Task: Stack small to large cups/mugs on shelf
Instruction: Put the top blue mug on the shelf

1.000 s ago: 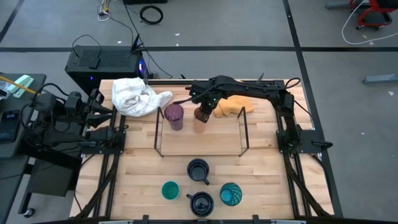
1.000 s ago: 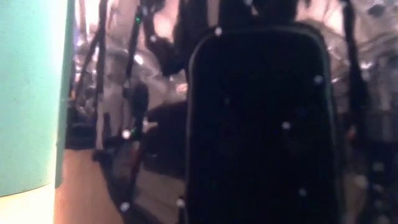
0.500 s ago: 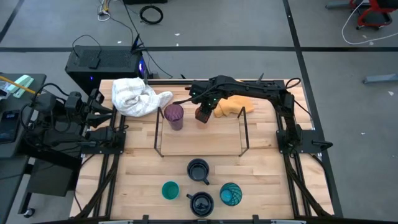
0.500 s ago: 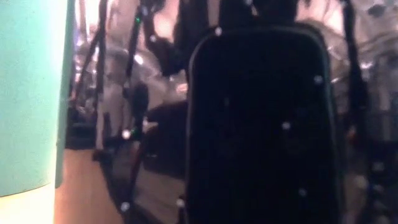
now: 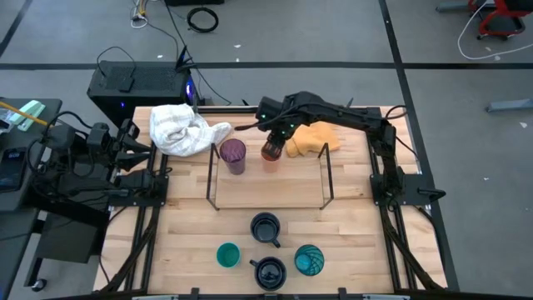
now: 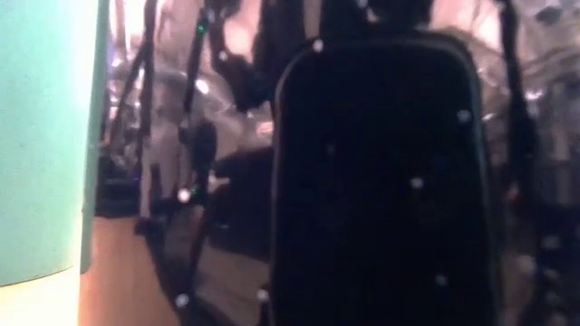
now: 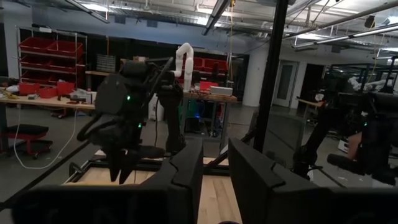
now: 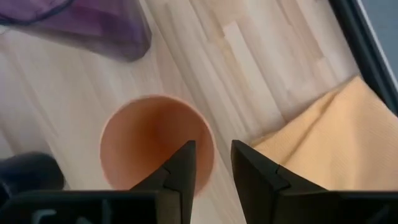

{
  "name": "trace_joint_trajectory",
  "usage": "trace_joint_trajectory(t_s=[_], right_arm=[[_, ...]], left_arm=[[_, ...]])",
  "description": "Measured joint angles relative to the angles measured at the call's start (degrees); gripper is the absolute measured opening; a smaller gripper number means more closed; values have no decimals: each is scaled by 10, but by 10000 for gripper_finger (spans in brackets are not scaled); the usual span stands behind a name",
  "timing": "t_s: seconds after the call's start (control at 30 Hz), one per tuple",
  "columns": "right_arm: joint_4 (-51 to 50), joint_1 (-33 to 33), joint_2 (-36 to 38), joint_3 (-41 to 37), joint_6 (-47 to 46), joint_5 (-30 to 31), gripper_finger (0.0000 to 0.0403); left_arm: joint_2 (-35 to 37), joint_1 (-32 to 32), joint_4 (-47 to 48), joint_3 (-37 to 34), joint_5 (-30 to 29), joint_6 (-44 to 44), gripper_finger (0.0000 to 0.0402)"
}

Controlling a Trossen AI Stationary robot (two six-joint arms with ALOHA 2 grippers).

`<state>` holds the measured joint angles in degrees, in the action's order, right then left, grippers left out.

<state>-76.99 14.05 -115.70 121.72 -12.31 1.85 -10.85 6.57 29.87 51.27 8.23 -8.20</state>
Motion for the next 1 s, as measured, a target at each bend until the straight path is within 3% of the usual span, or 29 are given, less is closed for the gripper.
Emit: trace_joint_trajectory(t_s=[0.3,0.5,0.8,1.0], right_arm=[[-104,-78,0,133,-28,-23,108],[-73,-174,34,122,-107,-16,108],[-56,-315,36,119,-236,92,107],[-31,-365,35,59,-310,137,107]], left_arm=[[0,0,0,0,0,0,84],[0,0,0,0,0,0,86],[0,0,-2,0,0,-2,82],[0,0,-16,0,0,-1,86]])
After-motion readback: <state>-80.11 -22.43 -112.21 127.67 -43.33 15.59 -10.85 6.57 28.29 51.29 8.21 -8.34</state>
